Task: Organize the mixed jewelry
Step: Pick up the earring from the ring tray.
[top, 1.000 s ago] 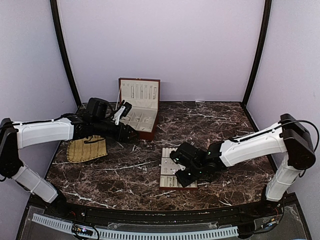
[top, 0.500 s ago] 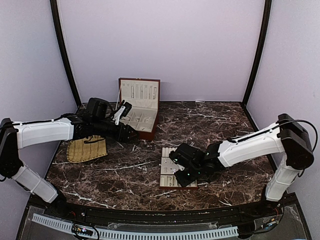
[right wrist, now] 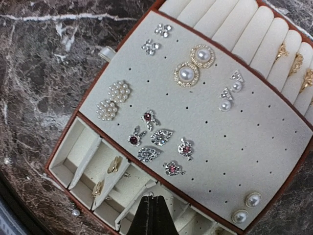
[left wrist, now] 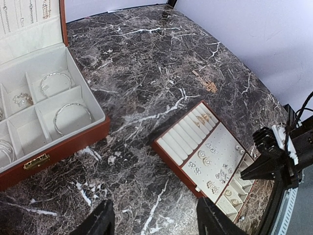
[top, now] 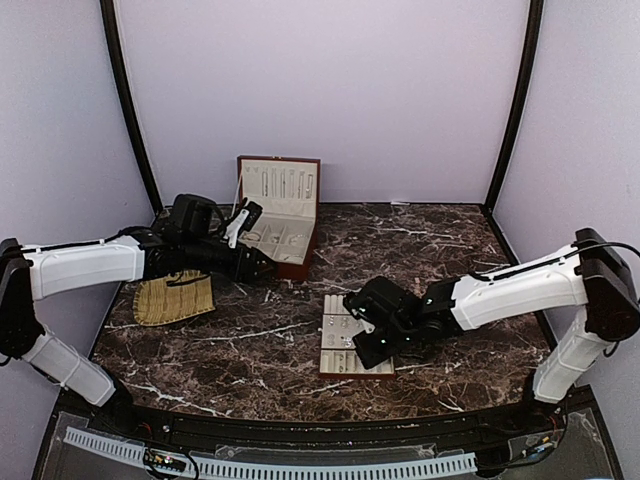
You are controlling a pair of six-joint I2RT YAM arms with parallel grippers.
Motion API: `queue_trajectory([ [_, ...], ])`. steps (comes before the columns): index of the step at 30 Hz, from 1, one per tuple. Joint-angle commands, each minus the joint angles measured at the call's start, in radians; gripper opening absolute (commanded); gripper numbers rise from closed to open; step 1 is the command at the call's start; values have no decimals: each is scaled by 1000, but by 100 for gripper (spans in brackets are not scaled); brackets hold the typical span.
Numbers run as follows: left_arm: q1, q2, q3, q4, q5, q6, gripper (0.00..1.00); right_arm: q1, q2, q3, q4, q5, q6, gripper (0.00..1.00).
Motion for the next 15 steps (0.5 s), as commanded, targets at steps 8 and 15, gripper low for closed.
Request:
queue_trajectory([
  [8, 3, -39, -20, 25, 22, 11, 60, -138, -179, -181, 234, -241, 141, 0],
  [15, 2, -37, -21, 28, 30, 8, 60, -194, -199, -265, 394, -347, 289, 0],
])
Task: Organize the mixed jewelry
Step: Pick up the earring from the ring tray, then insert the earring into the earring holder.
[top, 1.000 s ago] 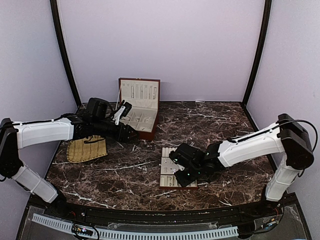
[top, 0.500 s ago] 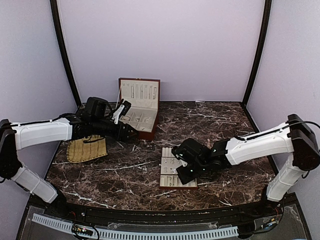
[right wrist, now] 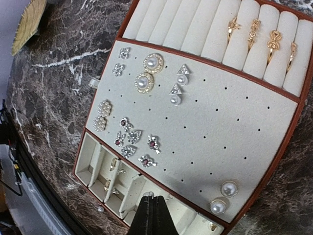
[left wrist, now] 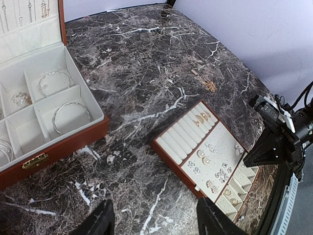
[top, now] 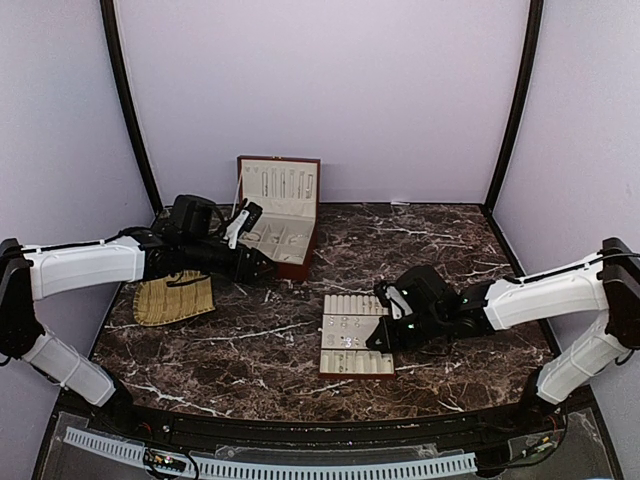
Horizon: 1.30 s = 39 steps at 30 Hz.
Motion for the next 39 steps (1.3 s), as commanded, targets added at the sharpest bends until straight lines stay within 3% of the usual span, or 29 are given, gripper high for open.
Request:
queue_trajectory([
  [1, 2, -37, -17, 22, 26, 8, 60, -31, -23, -50, 174, -107, 133, 0],
  [15, 2, -41, -21, 27, 39, -1, 60, -91, -9, -166, 416, -235, 394, 0],
  [29, 2, -51, -26, 27, 41, -2, 60, -91, 62, -193, 556, -214, 411, 0],
  [39, 2, -56, -26, 26, 43, -1, 60, -91, 79, -204, 530, -155, 391, 0],
])
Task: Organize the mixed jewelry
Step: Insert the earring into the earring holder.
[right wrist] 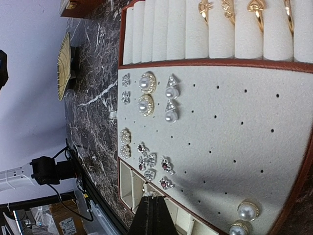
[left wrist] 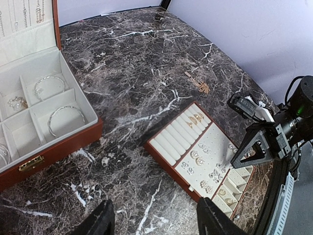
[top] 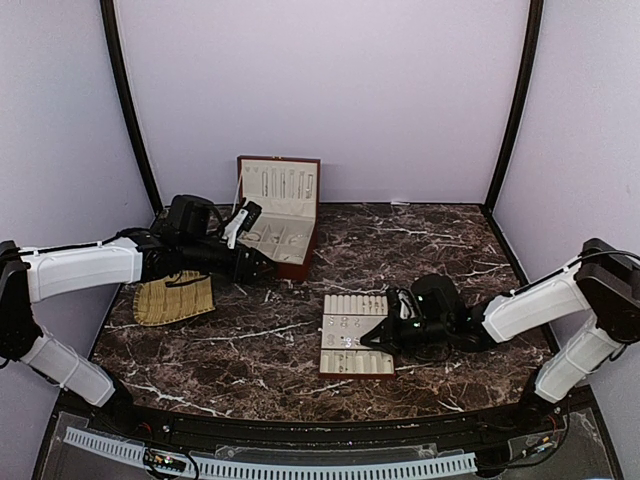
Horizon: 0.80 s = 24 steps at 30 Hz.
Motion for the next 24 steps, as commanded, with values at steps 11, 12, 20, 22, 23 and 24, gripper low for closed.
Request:
queue_trajectory([
  [11, 3, -49, -16, 13, 12, 5, 60, -7, 39, -16, 60, 37, -7, 0],
  [12, 2, -48, -16, 13, 11, 5, 60, -7, 37, -16, 57, 40, -8, 0],
  [20, 2, -51, -16, 13, 13, 4, 60, -7, 40, -27, 58, 48, -10, 0],
  [22, 2, -51, -17, 13, 11, 5, 60, -7, 42, -30, 61, 50, -8, 0],
  [23, 2, -53, -17, 13, 11, 6, 60, -7, 41, -30, 59, 51, -9, 0],
  [24, 2, -53, -18, 13, 11, 7, 60, -7, 40, -31, 57, 54, -8, 0],
])
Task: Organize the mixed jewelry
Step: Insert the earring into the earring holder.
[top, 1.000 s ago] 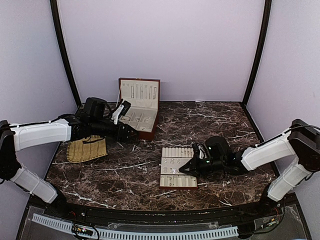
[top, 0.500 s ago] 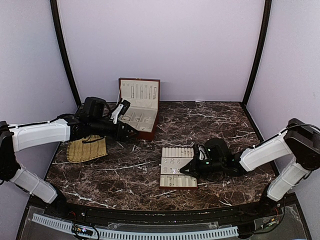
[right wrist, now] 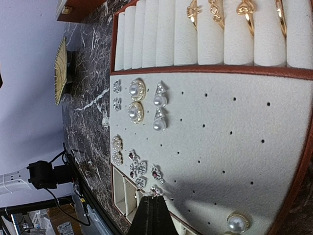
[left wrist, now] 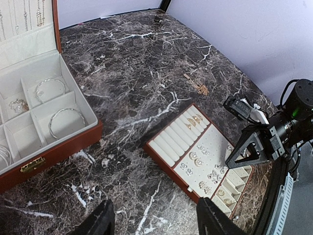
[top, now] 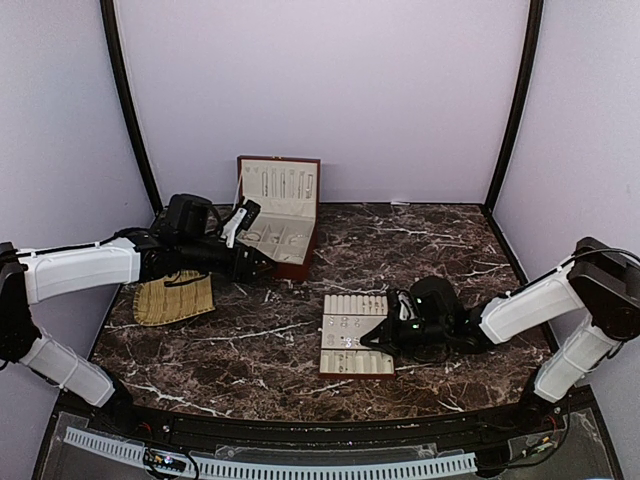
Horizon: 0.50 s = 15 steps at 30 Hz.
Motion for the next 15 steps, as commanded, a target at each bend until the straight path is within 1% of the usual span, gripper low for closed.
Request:
queue_trajectory([
  [1, 2, -40, -16, 13, 12, 6, 60, -7, 6, -23, 13, 29, -8, 0],
  [15, 2, -45, -16, 13, 11, 8, 60, -7, 13, -41, 35, 46, 17, 0],
])
